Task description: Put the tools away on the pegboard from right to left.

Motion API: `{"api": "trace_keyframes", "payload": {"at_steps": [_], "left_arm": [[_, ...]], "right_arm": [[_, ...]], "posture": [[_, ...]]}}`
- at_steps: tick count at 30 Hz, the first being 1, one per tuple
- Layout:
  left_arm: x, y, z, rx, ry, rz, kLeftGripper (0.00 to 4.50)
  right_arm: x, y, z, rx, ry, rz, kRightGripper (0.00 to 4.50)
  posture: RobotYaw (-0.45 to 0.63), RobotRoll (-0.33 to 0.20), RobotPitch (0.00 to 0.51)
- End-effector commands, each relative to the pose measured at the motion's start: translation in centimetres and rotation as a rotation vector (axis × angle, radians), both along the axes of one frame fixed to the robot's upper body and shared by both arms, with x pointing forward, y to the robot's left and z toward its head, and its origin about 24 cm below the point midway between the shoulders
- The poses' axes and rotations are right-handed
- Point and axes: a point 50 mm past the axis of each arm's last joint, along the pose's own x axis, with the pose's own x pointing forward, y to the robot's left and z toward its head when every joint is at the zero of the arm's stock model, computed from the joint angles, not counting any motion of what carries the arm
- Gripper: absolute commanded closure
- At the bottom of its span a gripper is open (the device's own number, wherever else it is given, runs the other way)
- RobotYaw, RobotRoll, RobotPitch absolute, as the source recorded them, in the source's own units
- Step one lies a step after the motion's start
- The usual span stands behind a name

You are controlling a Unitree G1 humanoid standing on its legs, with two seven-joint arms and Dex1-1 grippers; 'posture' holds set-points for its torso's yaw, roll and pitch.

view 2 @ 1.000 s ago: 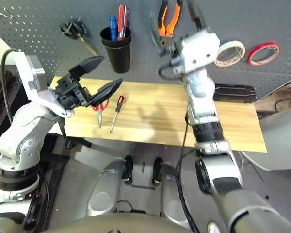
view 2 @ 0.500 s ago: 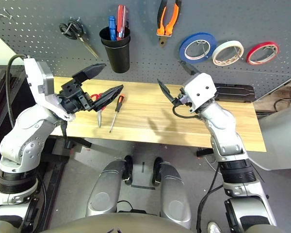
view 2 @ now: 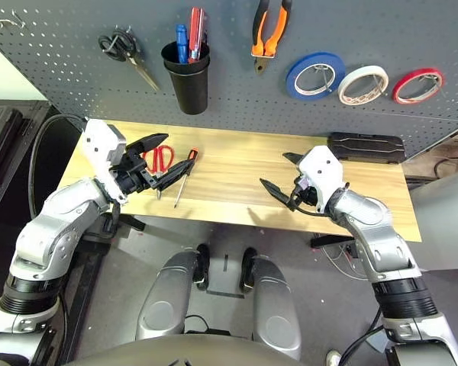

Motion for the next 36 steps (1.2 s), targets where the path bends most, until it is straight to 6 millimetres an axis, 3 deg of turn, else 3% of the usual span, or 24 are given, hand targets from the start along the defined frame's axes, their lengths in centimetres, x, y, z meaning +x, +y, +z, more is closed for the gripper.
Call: {"api": "trace_keyframes", "payload": {"at_steps": [1,7,13,36], "left_arm": [[0.0,-0.2,-2.4,0.04,0.101,0.047,0.0],[0.8,-0.4,-4.6,0.118,0.22,0.14,0.0],[1.7,-1.2,-5.6,0.16,0.282,0.181,0.0],[8.2,-3.5,-7.9,0.244,0.498,0.399,0.0]], "right_arm": [[-0.7,0.6,-1.1,-0.001,0.107,0.028,0.07],[-1.3,1.6,-2.7,-0.031,0.189,0.073,0.07],[-1.3,1.9,-3.3,-0.053,0.196,0.073,0.07],[-2.4,2.9,-4.7,-0.135,0.195,0.076,0.07]], "posture": [[0.23,0.0,0.274],[0.23,0.0,0.287],[0.23,0.0,0.302],[0.17,0.0,0.351]]}}
